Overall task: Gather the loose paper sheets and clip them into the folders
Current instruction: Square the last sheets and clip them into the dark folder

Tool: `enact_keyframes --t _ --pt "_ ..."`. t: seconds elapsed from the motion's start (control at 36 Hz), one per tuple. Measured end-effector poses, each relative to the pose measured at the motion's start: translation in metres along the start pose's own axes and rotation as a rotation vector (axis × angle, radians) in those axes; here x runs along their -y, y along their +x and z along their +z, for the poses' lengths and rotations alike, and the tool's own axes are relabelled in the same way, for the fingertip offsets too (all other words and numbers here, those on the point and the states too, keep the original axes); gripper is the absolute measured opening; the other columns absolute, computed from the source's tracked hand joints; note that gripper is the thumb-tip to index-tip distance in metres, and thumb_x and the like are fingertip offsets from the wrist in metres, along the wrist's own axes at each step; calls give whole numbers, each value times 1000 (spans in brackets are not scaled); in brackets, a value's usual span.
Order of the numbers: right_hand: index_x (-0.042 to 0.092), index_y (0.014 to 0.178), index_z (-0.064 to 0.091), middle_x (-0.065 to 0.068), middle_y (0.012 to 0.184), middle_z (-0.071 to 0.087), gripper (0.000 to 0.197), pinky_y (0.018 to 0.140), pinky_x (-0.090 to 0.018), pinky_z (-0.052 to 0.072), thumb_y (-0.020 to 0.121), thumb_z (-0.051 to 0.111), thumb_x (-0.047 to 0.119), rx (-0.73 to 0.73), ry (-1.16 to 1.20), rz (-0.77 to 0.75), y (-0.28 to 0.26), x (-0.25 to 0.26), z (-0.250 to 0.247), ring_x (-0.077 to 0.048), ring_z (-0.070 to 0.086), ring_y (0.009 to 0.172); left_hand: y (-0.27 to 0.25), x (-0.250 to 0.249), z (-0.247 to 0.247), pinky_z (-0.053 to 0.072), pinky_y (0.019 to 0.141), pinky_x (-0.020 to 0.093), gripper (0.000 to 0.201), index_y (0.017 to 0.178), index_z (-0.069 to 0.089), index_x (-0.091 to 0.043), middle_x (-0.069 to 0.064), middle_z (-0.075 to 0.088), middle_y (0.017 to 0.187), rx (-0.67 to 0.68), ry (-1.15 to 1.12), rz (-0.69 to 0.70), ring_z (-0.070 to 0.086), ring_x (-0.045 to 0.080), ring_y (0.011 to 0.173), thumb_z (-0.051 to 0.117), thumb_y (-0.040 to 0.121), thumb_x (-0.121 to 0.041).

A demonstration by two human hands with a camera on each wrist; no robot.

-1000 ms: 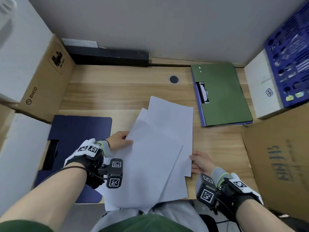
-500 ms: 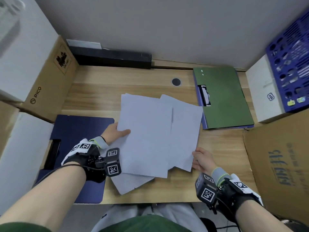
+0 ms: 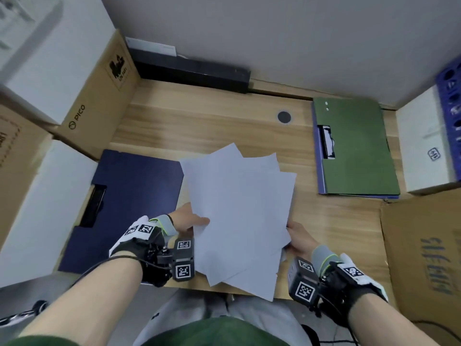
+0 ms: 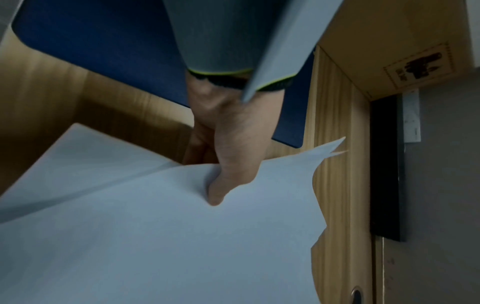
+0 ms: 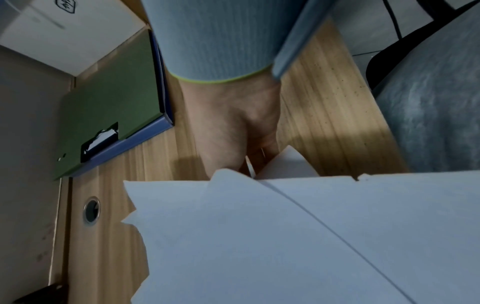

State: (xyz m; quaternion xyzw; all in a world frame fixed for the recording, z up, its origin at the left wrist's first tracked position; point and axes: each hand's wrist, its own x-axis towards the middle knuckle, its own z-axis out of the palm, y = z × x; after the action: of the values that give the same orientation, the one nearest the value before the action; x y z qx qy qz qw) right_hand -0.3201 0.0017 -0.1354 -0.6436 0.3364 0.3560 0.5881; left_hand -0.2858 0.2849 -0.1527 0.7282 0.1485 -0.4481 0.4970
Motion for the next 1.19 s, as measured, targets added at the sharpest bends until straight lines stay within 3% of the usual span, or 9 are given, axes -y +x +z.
enact_keyframes --t 0.11,0.22,0.39,0.5,0.58,0.75,0.83,1.08,1.19 --pt "5 91 63 -1 71 69 21 53 -23 51 98 45 14 -38 55 26 1 0 -6 -12 65 60 -4 6 2 50 57 12 31 106 54 -22 -9 61 96 4 -128 4 60 8 84 63 86 1" --pt "21 116 53 2 110 62 39 94 -34 44 100 31 49 -45 134 30 6 -2 -12 -20 58 105 -3 4 3 54 61 20 29 108 57 -16 8 63 116 -6 -328 -6 66 15 86 66 84 -2" --pt "18 123 54 -1 94 65 29 57 -22 48 99 39 13 -29 -47 -27 0 1 -11 -15 60 74 -2 -10 12 50 79 28 45 132 49 -8 5 60 124 -140 -257 75 60 25 107 61 88 -7" --pt "15 128 50 -6 111 65 37 68 -30 53 96 37 2 -49 -155 -53 -1 1 -14 -20 64 86 -7 -23 18 54 73 24 44 128 48 -8 6 60 110 -89 -93 74 58 14 80 53 86 3" --pt "9 126 52 -12 117 64 37 89 -47 53 93 40 -3 -68 -211 -63 2 -2 -20 -32 64 102 -9 -27 21 47 86 31 45 130 47 -3 12 58 113 -6 0 34 58 25 96 47 87 11" --pt "9 117 54 -11 103 65 35 59 -25 54 92 37 -8 -106 -181 -63 -8 -2 -25 -22 64 76 -14 -28 17 51 67 28 32 99 59 -4 12 62 91 83 29 -40 60 27 78 60 67 -2" --pt "2 118 55 -14 101 65 33 67 -31 51 91 37 -7 -142 -195 -54 -9 1 -29 -27 63 79 -10 -29 13 48 62 28 26 84 59 -6 15 60 83 88 -11 -63 58 28 70 61 58 -11" --pt "7 113 56 -2 76 60 26 53 -21 45 94 40 -1 -114 -181 -74 -16 -1 -21 -14 54 62 5 -41 21 43 47 11 24 109 55 -11 -3 61 85 -87 -111 138 58 17 72 54 90 2" --pt "8 117 56 -6 86 63 28 54 -22 46 95 39 1 -122 -171 -57 -24 -10 -23 -18 57 67 9 -36 28 51 76 28 41 124 54 -6 4 65 104 -34 -27 146 62 23 94 57 84 2"
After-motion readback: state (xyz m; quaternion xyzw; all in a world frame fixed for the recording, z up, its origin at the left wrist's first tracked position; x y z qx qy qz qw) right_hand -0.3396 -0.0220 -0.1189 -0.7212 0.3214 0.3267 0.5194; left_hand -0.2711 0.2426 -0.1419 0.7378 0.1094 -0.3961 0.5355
